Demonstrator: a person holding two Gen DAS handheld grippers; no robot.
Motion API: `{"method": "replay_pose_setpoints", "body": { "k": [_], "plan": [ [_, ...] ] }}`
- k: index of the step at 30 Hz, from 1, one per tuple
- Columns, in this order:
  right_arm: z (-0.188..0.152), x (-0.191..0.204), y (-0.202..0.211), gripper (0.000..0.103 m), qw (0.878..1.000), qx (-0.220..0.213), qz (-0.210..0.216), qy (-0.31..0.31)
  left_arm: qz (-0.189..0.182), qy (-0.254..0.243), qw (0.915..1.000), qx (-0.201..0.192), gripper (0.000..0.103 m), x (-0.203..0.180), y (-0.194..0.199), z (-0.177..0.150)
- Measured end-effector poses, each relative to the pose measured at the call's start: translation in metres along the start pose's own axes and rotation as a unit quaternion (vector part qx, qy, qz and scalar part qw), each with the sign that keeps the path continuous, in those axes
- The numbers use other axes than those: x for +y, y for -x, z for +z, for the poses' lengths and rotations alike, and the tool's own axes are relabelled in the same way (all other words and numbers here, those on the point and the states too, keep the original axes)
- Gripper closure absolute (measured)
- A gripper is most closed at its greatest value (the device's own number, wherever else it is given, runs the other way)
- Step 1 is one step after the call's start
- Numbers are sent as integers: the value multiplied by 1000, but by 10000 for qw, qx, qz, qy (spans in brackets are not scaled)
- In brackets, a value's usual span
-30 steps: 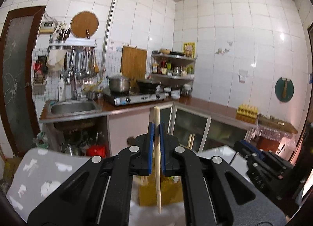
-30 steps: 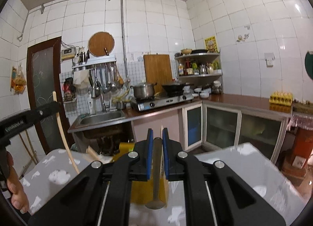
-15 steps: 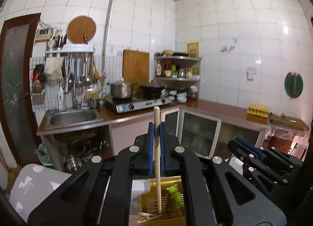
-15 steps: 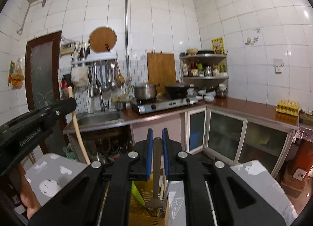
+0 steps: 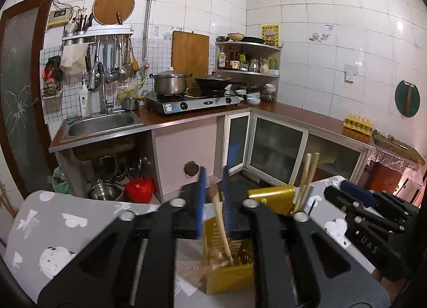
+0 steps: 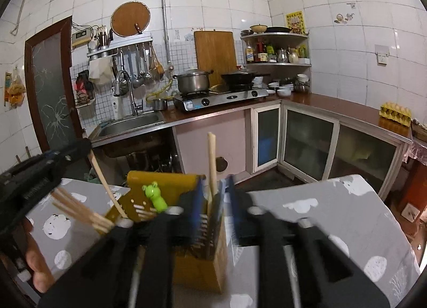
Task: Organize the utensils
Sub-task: 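Carry both chopsticks over the yellow holder and open both grippers to drop them in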
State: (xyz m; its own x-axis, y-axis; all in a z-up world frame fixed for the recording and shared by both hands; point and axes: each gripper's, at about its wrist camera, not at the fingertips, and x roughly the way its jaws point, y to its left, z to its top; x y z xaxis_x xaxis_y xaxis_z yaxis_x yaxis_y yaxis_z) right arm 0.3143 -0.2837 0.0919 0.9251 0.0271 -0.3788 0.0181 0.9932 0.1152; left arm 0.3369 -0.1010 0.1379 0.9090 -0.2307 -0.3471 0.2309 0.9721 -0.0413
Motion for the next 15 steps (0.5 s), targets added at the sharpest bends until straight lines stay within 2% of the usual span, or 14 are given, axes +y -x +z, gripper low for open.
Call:
{"method": "replay_pose_setpoints", "body": {
  "k": [3, 5, 11, 15],
  "plan": [
    [-3, 0, 31, 50, 9999, -58, -73, 52, 100, -7, 9997, -215, 54, 7, 38, 5],
    [-6, 2, 56, 49, 9998, -79, -140, 110, 141, 16, 9994, -325, 44, 15, 70, 7],
    [-17, 19, 139, 23, 9989, -366, -182, 233, 270, -3, 9976, -637, 9, 27, 159, -8],
    [-37, 33, 194, 12, 9983, -523, -89, 247, 288, -73, 9967, -756, 5, 31, 218, -34]
  ]
}}
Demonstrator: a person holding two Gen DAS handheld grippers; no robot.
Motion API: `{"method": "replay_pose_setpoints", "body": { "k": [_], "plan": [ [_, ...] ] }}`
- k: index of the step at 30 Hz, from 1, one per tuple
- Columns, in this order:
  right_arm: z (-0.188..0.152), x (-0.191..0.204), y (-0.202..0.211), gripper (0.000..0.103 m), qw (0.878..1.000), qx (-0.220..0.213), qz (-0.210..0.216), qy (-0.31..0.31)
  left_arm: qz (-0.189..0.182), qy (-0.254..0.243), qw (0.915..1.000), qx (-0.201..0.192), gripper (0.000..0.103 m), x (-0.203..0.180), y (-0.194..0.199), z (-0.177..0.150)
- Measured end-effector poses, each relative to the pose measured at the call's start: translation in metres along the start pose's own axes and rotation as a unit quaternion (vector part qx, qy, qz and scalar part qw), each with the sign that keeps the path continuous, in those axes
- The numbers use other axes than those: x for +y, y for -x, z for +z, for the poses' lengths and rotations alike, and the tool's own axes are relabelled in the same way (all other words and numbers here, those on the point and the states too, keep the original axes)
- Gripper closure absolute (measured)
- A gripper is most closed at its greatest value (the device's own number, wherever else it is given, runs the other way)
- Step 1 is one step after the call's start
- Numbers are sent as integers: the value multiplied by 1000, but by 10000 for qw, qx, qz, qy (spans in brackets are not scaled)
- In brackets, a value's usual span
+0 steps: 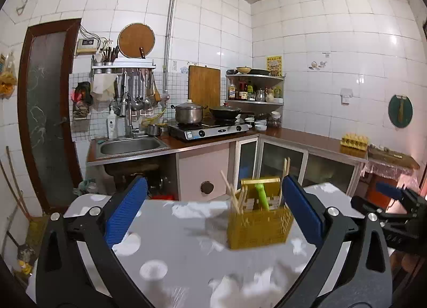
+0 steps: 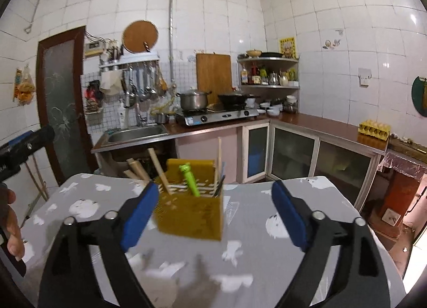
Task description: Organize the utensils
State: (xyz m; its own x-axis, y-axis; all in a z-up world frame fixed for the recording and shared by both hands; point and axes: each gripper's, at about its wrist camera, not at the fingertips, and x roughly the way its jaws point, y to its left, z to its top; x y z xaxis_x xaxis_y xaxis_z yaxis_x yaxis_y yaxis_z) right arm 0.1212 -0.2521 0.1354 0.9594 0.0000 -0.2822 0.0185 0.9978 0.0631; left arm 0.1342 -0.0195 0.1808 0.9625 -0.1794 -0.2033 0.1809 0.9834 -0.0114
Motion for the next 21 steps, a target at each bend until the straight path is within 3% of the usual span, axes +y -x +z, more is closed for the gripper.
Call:
{"method": "replay_pose_setpoints", "body": {
  "k": [9, 21],
  "plan": [
    [-51, 18, 73, 4, 9999, 53, -17, -150, -9, -13, 9998, 206, 5, 15, 85, -61],
    [-140, 33, 71, 4, 9997, 103, -191, 72, 167, 68, 9981, 582, 5, 21, 85, -158]
  ]
}}
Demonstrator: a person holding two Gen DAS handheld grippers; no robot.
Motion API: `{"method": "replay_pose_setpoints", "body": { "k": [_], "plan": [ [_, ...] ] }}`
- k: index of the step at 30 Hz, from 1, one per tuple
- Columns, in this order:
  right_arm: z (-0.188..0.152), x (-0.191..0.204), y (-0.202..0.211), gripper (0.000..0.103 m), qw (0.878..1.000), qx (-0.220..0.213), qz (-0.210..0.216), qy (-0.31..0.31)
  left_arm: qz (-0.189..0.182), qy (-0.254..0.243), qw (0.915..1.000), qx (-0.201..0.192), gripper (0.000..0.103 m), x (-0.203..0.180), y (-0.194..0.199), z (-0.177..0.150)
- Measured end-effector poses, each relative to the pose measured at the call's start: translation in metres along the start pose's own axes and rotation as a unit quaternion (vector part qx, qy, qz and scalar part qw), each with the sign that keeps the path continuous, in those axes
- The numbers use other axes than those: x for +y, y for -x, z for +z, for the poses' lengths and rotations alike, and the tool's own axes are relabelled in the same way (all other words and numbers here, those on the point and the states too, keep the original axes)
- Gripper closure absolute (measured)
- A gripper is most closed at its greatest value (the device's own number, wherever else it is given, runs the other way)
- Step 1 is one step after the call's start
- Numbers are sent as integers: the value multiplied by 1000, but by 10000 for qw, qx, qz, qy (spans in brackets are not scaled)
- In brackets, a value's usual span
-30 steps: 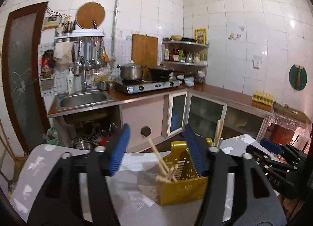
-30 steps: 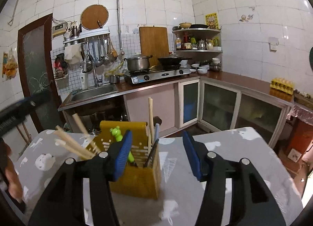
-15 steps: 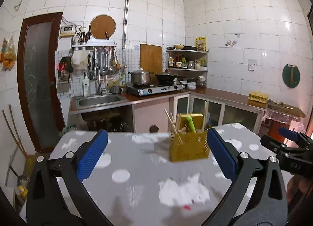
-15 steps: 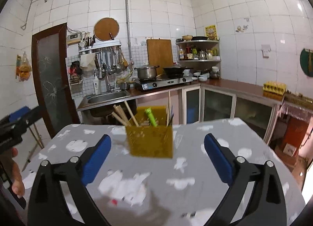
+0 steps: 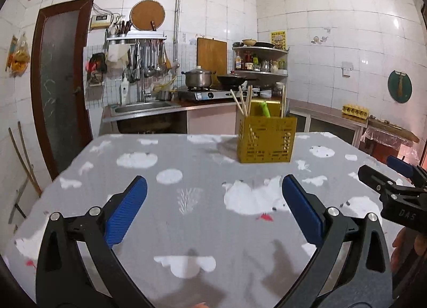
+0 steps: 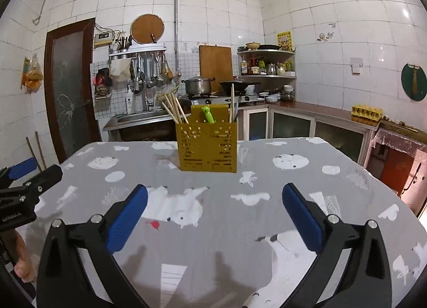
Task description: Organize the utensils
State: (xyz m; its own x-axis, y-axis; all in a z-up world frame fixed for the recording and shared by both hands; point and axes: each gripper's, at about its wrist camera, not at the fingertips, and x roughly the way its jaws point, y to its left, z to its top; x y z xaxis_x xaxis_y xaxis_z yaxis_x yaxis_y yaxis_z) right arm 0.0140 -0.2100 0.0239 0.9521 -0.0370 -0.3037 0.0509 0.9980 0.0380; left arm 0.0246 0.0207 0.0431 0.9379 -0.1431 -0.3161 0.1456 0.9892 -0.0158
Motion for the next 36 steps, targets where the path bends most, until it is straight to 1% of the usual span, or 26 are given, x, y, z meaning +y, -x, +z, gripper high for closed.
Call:
{"method": "replay_pose_setpoints", "body": {
  "k": [4, 9, 12, 19, 24, 28, 36],
  "plan": [
    [-12, -4, -6, 4, 10000, -17, -36, -84, 109, -59, 9999, -59, 5, -2, -5, -16],
    [-18, -7, -11, 4, 9998, -2, -113, -160, 246, -148, 9996, 37, 5, -9, -16, -30],
    [-23, -6, -12, 4, 9998, 1, -112, -135, 276, -225, 9993, 76, 5, -11, -18, -32],
    [-27, -5, -4, 4, 9996, -193, -157, -116, 307, -258, 9992, -63, 5, -13, -12, -33],
    [-27, -2, 0, 4, 9994, -291, -172, -18, 280, -261, 9992, -149, 5, -13, -9, -34],
    [-27, 1, 1, 4, 9994, -311, -172, 57, 192, -258, 9995, -69, 5, -13, -10, -34],
    [-27, -2, 5, 4, 9991, -403, -160, -4, 191, -188, 9995, -175, 5, -10, -6, -33]
  ]
}}
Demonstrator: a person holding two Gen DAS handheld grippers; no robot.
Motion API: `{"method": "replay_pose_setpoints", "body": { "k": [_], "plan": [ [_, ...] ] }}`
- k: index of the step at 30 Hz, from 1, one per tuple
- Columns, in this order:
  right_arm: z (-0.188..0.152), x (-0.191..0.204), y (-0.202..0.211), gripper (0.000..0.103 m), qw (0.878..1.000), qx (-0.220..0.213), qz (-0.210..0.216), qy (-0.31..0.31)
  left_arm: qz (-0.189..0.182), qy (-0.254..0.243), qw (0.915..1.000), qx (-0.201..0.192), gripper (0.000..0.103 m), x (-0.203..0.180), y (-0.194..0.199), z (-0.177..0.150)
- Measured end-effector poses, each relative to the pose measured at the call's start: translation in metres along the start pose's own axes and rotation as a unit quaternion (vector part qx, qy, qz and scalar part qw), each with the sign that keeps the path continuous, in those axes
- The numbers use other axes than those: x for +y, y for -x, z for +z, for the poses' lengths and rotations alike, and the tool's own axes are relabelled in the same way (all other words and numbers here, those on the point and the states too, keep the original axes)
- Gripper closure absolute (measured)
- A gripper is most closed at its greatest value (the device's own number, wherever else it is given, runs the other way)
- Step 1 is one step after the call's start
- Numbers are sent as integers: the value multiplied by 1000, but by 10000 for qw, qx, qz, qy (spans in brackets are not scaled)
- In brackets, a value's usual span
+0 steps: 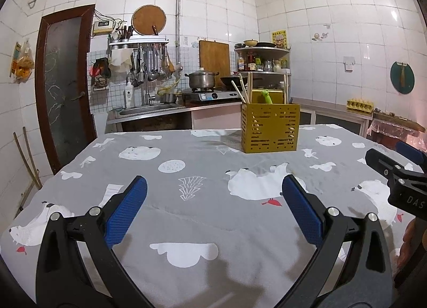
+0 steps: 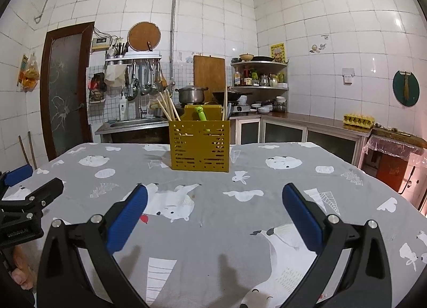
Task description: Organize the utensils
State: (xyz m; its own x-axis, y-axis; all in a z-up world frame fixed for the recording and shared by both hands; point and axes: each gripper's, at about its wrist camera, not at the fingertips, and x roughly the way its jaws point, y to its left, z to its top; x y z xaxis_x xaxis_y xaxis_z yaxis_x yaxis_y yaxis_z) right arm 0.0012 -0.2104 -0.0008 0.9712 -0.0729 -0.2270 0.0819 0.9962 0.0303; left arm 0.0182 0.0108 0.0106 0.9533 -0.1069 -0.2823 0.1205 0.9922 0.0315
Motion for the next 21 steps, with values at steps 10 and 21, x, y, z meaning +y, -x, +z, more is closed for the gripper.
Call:
{"method": "replay_pose_setpoints", "body": {
  "k": [10, 21],
  "plan": [
    [0, 0, 0, 4, 10000, -3, 1, -10, 80, 147, 9998, -113, 5, 6, 2, 1],
    [-1, -1, -1, 4, 10000, 3, 4, -25, 80, 142, 9998, -104, 5, 5, 2, 1]
  ]
}}
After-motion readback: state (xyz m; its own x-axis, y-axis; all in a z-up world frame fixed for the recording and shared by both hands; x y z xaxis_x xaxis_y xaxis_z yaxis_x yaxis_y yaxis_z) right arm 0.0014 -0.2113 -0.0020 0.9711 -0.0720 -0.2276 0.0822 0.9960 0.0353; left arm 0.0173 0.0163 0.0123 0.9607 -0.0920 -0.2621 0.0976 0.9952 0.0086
